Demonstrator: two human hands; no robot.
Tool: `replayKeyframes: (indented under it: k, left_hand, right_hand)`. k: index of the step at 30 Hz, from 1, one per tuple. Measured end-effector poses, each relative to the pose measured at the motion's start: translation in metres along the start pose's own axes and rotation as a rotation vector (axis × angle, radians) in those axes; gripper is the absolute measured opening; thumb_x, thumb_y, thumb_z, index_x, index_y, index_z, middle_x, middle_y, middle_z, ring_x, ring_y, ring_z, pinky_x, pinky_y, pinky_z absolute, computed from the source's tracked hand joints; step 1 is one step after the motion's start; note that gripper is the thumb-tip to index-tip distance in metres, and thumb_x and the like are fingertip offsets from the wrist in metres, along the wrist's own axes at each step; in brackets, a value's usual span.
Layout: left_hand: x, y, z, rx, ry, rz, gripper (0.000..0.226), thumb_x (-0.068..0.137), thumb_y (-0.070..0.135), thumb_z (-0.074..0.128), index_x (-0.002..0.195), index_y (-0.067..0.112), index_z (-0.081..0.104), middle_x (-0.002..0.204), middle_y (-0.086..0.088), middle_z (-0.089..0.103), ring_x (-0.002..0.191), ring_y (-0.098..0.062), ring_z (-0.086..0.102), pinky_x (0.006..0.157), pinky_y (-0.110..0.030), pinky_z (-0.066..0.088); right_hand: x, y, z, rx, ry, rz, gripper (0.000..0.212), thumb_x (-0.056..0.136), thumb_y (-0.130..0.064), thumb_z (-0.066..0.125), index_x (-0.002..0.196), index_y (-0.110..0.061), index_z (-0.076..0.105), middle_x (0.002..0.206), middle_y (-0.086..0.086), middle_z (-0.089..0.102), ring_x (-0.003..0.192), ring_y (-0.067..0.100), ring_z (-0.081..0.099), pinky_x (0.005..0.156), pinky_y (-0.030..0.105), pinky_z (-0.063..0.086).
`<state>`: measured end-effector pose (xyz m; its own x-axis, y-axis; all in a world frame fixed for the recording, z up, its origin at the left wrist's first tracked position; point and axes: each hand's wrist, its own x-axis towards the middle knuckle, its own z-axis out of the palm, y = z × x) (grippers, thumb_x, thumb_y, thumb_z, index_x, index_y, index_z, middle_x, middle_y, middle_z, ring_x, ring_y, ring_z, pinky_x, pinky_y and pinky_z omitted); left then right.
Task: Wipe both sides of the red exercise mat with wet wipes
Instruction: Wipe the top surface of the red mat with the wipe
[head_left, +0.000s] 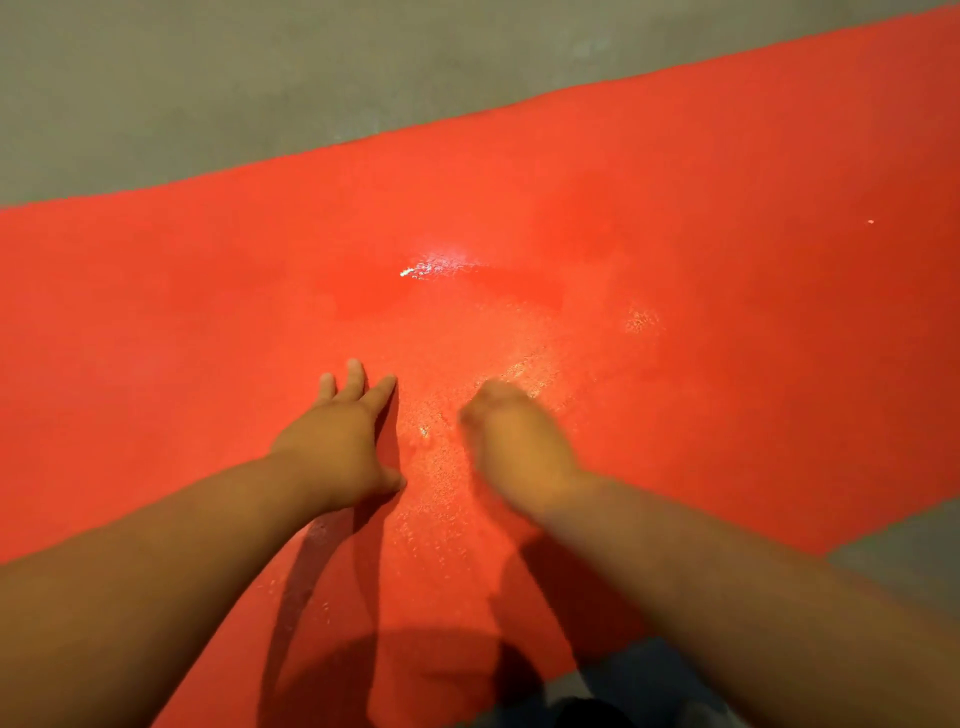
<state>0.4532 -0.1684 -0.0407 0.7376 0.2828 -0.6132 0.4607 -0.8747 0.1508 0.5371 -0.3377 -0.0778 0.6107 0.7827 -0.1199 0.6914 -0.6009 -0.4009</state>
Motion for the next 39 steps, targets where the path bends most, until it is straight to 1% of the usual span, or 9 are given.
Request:
replayKeyframes:
  k: [3, 6, 9, 12, 15, 21, 26, 35, 39]
  left_hand:
    - [-0.003, -0.003, -0.003, -0.023, -0.011, 0.04, 0.108, 0.07, 0.042, 0.076, 0.153, 0.031, 0.008, 0.161, -0.005, -0.011, 0.147, -0.032, -0.001, 0.113, -0.042, 0.026]
    - [-0.02, -0.002, -0.005, -0.348, 0.001, 0.088, 0.08, 0.072, 0.032, 0.077, 0.144, 0.025, 0.042, 0.153, -0.003, 0.034, 0.138, -0.017, 0.036, 0.106, -0.025, 0.032]
    - [-0.052, 0.015, -0.003, -1.011, -0.121, 0.046, 0.043, 0.082, 0.004, 0.071, 0.123, 0.011, 0.063, 0.105, 0.0, 0.072, 0.093, -0.009, 0.064, 0.089, -0.024, 0.05]
    - [-0.068, 0.025, -0.001, -1.187, -0.058, -0.02, 0.015, 0.084, 0.008, 0.07, 0.099, 0.004, 0.071, 0.072, -0.005, 0.07, 0.062, -0.012, 0.061, 0.064, -0.024, 0.052]
    - [-0.084, 0.032, -0.01, -1.283, 0.056, -0.038, 0.007, 0.088, 0.009, 0.066, 0.082, 0.01, 0.064, 0.074, -0.005, 0.063, 0.062, -0.011, 0.058, 0.058, -0.024, 0.05]
    - [-0.119, 0.046, -0.063, -1.431, 0.124, 0.01, 0.018, 0.096, 0.006, 0.044, 0.082, 0.014, 0.051, 0.088, -0.01, 0.07, 0.076, -0.018, 0.067, 0.057, -0.024, 0.055]
    - [-0.158, 0.073, -0.114, -1.417, 0.256, 0.132, 0.013, 0.101, 0.01, 0.041, 0.09, 0.016, 0.042, 0.074, -0.007, 0.065, 0.057, -0.017, 0.068, 0.049, -0.026, 0.055]
    - [-0.227, 0.087, -0.153, -1.282, -0.021, 0.202, 0.042, 0.096, 0.052, 0.044, 0.096, 0.016, 0.066, 0.077, -0.004, 0.065, 0.069, -0.015, 0.063, 0.07, -0.028, 0.056]
    - [-0.199, 0.08, -0.152, -1.246, 0.0, 0.236, 0.009, 0.09, 0.02, 0.063, 0.084, 0.015, 0.067, 0.08, 0.0, 0.068, 0.07, -0.01, 0.063, 0.07, -0.023, 0.057]
  right_hand:
    - [-0.027, -0.033, 0.013, 0.24, -0.084, -0.153, 0.02, 0.084, -0.006, 0.058, 0.099, -0.012, 0.069, 0.097, 0.007, 0.063, 0.092, 0.024, 0.058, 0.08, 0.03, 0.047]
    - [-0.023, -0.025, -0.006, 0.769, -0.055, 0.39, 0.016, 0.082, -0.006, 0.064, 0.093, -0.016, 0.07, 0.082, 0.002, 0.068, 0.069, 0.012, 0.062, 0.069, 0.027, 0.051]
    - [-0.026, -0.03, -0.027, 1.169, -0.091, 0.624, 0.012, 0.084, -0.002, 0.064, 0.078, -0.012, 0.069, 0.065, 0.007, 0.065, 0.051, 0.01, 0.055, 0.055, 0.025, 0.045]
    - [-0.042, -0.05, -0.042, 1.167, -0.106, 0.596, 0.01, 0.084, -0.012, 0.067, 0.075, -0.012, 0.071, 0.062, 0.006, 0.067, 0.057, 0.016, 0.059, 0.059, 0.032, 0.045]
    - [-0.051, -0.06, -0.067, 1.192, -0.028, 0.563, 0.009, 0.082, -0.009, 0.07, 0.073, -0.01, 0.069, 0.063, 0.009, 0.064, 0.057, 0.019, 0.055, 0.056, 0.031, 0.041]
    - [-0.096, -0.086, -0.109, 1.234, 0.072, 0.521, 0.015, 0.08, -0.001, 0.069, 0.067, -0.004, 0.062, 0.062, 0.009, 0.064, 0.059, 0.017, 0.057, 0.054, 0.023, 0.05]
    - [-0.113, -0.097, -0.173, 1.216, 0.195, 0.446, 0.02, 0.077, 0.005, 0.068, 0.063, -0.004, 0.058, 0.074, 0.021, 0.064, 0.062, 0.02, 0.06, 0.057, 0.026, 0.051]
    - [-0.128, -0.132, -0.239, 1.135, 0.148, 0.262, 0.023, 0.072, 0.004, 0.073, 0.074, -0.011, 0.056, 0.058, -0.003, 0.054, 0.052, 0.011, 0.048, 0.053, 0.025, 0.042]
    - [-0.106, -0.128, -0.222, 1.126, 0.151, 0.262, 0.023, 0.075, -0.002, 0.074, 0.069, -0.012, 0.055, 0.055, -0.005, 0.053, 0.05, 0.01, 0.046, 0.051, 0.025, 0.041]
